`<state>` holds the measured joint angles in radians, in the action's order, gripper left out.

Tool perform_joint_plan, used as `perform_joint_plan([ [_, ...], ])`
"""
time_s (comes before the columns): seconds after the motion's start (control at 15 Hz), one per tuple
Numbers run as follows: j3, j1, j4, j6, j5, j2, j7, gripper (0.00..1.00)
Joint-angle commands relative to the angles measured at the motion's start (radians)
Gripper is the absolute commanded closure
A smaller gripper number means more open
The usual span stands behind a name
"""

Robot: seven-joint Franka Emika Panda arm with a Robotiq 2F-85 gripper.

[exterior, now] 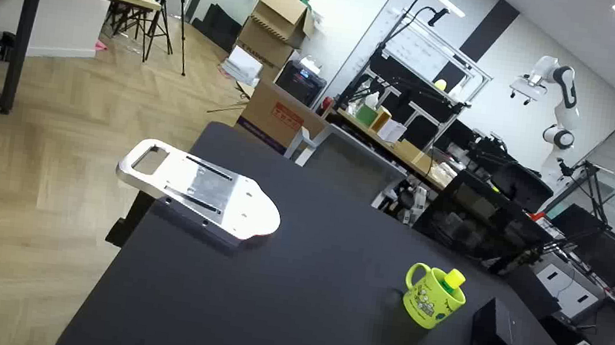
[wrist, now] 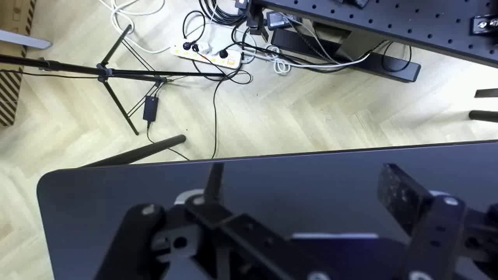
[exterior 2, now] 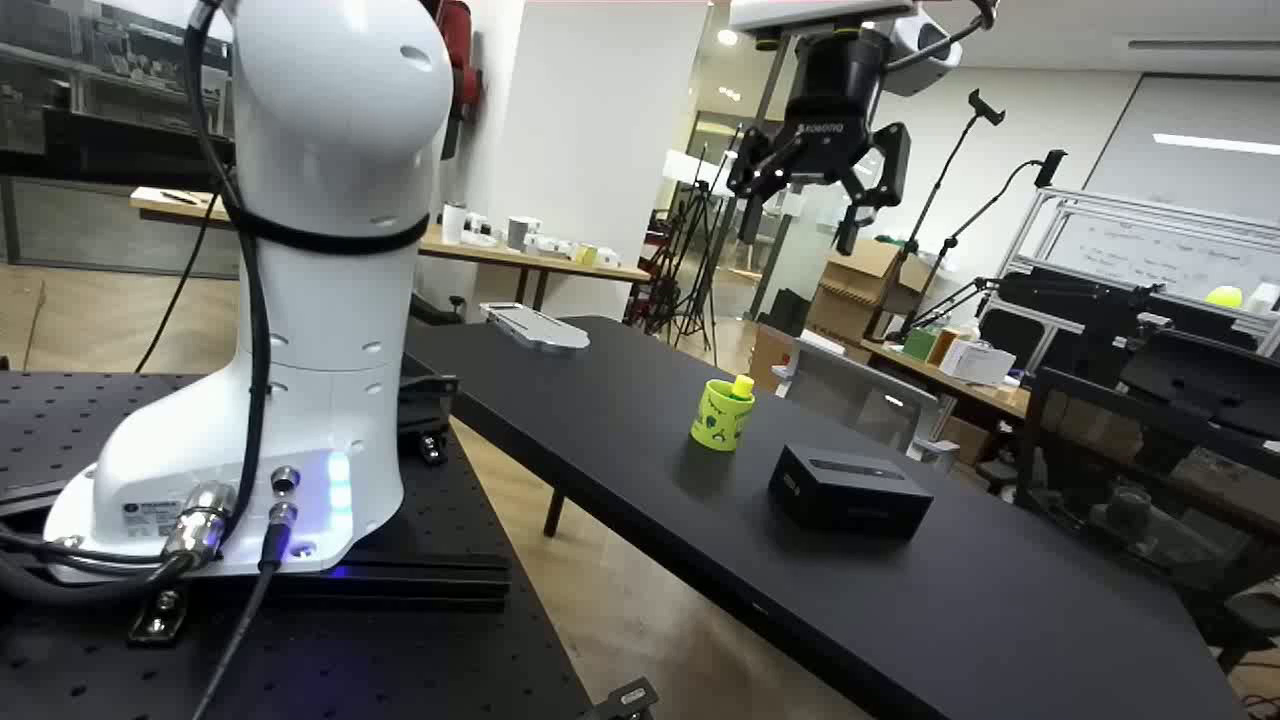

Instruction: Put the glue stick in the mug on the metal thing

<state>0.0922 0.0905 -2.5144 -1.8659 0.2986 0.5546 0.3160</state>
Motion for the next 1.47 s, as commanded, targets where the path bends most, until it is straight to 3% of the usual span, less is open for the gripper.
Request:
perform_joint_plan([
  [0.0, 0.012, -0.014, 0.002, 0.004, 0.006, 0.0, -0.006, 0.0],
  [0.47, 0.016, -0.02, 0.024, -0.029, 0.009, -0.04, 0.008, 0.0],
  [0.93, -0.026, -0.078, 0.254, -0.208, -0.017, -0.424, 0.02, 0.0],
  [1.4, -0.122, -0.138, 0.612, -0.157, -0.074, -0.805, -0.146, 0.0],
])
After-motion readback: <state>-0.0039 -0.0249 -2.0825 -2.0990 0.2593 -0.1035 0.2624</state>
